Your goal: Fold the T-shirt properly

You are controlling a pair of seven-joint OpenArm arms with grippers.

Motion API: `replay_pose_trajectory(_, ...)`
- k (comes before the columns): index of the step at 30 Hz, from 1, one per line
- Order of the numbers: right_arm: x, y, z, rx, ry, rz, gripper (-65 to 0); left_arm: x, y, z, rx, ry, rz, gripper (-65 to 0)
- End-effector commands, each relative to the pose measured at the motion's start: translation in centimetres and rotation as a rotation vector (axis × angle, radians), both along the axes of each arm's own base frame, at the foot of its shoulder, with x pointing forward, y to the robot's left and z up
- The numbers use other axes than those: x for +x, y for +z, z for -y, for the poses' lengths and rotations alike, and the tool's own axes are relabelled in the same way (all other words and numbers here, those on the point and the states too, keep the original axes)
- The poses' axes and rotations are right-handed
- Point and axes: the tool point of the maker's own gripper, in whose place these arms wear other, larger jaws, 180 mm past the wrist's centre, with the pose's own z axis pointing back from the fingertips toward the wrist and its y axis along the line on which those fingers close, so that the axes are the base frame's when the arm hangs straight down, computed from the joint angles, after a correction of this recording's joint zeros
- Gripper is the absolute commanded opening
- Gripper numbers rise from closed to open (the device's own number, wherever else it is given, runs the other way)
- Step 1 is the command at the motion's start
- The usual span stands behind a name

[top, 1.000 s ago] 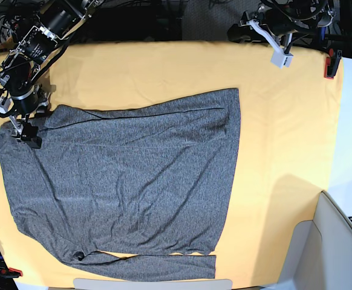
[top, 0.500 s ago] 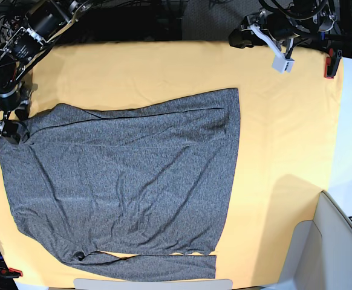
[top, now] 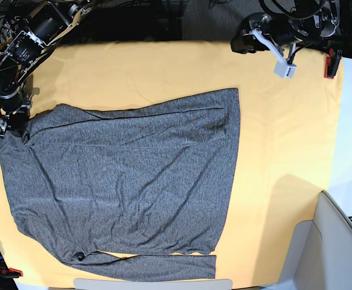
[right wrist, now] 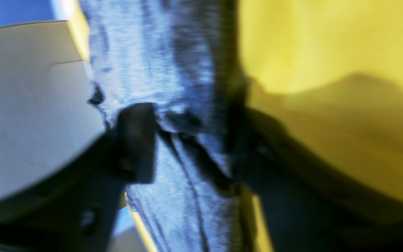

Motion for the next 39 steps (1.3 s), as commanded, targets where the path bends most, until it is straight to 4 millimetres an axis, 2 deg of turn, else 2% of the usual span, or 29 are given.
replay_pose_trajectory(1, 0.8, 1.0, 0.5, -0.028, 0.003, 0.011, -47.1, 0.6, 0.7, 0.1, -0.008, -0.008, 0.029, -44.6)
replay_pose_trajectory(2, 0.8, 1.0, 0.5, -0.034, 0.005, 0.004, -49.2, 0.9, 0.8, 0.1, -0.008, -0.008, 0.035, -44.6)
replay_pose_trajectory(5, 0.8, 1.0, 0.4, -0.03, 0.008, 0.006, -50.1, 1.6, 1.1, 0.1, -0.008, -0.009, 0.057, -44.5)
replay_pose_trajectory(8, 1.3, 0.9, -0.4, -0.035, 0.041, -0.001, -50.2, 3.2, 1.8, 0.0, -0.005, -0.009, 0.1, -44.3)
replay_pose_trajectory(11, 1.6, 1.0, -0.9, -0.038, 0.058, 0.0, -51.3, 5.0, 2.1, -1.1, 0.014, -0.005, 0.134, -44.2)
replay_pose_trajectory(13, 1.6, 0.8, -1.1, -0.032, 0.057, -0.002, -56.2, 6.4, 2.2, -1.4, 0.01, 0.004, 0.155, -43.6)
replay_pose_trajectory(15, 1.6, 0.6, -1.3, -0.028, 0.058, -0.003, -64.4, 7.7, 2.0, -1.9, 0.007, 0.012, 0.16, -41.6)
replay_pose_trajectory(16, 1.6, 0.6, -1.3, -0.028, 0.058, -0.005, -65.0, 8.4, 1.8, -2.2, 0.0, 0.021, 0.159, -40.7)
replay_pose_trajectory(26, 1.6, 0.5, -1.4, -0.027, 0.06, -0.008, -65.0, 13.5, -0.8, -1.8, -0.311, 0.125, 0.039, -39.7)
replay_pose_trajectory(33, 1.6, 0.5, -1.4, -0.027, 0.06, -0.008, -65.0, 15.0, -2.1, -1.8, -0.364, 0.163, -0.012, -39.7)
replay_pose_trajectory(39, 1.6, 0.5, -1.4, -0.027, 0.06, -0.008, -65.0, 15.5, -2.2, 0.3, -0.356, 0.102, -0.017, -39.7)
